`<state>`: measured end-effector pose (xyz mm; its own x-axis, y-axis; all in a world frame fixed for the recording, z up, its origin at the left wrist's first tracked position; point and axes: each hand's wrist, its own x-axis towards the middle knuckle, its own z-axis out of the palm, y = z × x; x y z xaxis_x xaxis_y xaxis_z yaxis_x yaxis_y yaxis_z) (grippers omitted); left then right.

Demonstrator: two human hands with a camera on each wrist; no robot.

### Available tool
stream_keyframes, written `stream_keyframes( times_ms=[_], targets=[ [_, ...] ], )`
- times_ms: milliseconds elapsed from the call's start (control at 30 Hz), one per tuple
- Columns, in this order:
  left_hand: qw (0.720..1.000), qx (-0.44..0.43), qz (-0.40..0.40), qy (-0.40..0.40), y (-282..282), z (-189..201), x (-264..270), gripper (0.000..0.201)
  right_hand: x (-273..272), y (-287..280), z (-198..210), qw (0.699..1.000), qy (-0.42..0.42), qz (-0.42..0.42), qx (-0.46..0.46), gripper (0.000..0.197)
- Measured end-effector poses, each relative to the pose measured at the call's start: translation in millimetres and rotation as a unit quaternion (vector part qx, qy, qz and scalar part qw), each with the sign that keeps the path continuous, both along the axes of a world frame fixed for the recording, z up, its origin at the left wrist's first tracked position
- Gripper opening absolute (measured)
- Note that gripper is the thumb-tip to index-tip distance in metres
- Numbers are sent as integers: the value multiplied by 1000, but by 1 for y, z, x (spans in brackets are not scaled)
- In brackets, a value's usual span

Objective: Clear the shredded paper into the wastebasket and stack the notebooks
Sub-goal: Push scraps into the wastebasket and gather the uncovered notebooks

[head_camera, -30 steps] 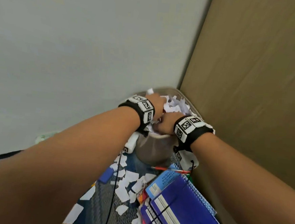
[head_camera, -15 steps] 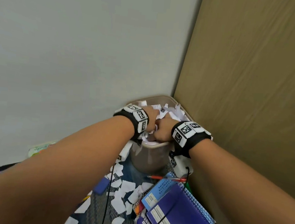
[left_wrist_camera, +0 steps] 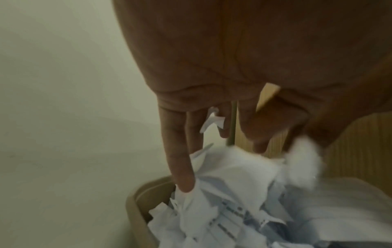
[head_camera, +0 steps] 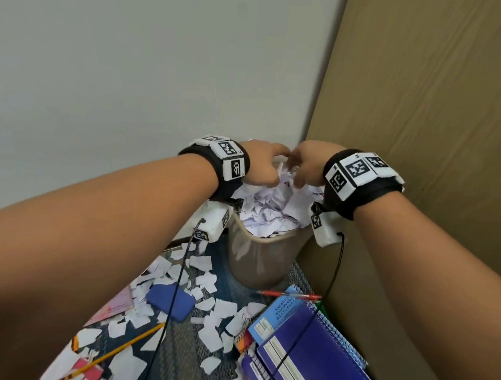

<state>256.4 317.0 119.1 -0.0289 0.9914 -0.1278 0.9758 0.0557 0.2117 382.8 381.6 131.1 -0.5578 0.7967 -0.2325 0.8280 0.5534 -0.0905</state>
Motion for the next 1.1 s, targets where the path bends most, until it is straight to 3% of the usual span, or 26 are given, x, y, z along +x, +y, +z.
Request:
stream_keyframes(
  times_ms=[267, 533, 733, 833, 967, 1100],
  targets=[
    [997, 54, -47, 8, -9, 9, 4, 67, 0, 8, -9, 985, 106, -106, 80, 22],
    [991, 108, -82, 16, 0, 10, -7, 56, -2, 8, -13, 966, 185, -124, 131, 21],
    [983, 184, 0, 21, -21, 15, -35, 24, -40, -24, -1, 940, 293, -80, 158, 22],
    [983, 172, 65, 15, -66, 6, -65, 10, -80, -63, -2, 936, 334, -36, 103, 23],
    [984, 109, 137, 35, -145, -38, -115, 12, -133, -122, -38, 960, 267, 77, 26, 22],
    [977, -1, 202, 71, -225, -95, -162, 19, -155, -161, -102, 976, 118, 182, -15, 21]
  ],
)
